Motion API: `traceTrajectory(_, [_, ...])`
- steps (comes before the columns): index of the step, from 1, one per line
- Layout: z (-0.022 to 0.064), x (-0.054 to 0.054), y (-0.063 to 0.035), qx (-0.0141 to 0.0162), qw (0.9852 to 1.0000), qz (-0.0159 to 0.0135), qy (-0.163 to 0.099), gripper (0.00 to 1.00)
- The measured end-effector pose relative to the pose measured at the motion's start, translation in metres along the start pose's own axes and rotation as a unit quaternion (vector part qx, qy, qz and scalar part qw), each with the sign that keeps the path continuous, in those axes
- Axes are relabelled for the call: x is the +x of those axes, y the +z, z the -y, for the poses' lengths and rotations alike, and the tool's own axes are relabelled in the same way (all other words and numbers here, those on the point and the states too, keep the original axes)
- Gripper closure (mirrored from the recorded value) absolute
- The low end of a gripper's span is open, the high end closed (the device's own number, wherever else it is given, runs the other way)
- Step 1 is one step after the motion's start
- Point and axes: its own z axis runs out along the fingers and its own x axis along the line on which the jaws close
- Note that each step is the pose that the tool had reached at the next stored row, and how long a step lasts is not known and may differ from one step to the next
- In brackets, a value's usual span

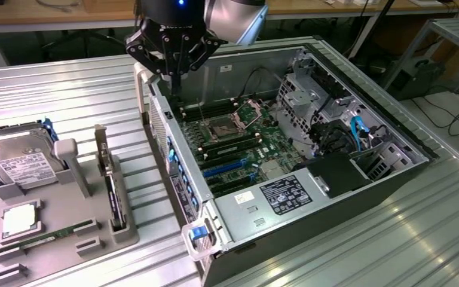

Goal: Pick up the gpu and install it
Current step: 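Reach for the gpu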

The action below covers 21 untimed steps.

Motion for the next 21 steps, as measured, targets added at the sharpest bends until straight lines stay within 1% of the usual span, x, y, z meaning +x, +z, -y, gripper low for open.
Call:
traceTrajectory(3, [0.0006, 0.003, -0.0001, 0.0000, 1.0000, 0.0000, 0.000, 0.89])
traceTrajectory(21, [0.0024, 0.015, -0.0005, 0.0000, 1.0000, 0.0000, 0.000, 0.89])
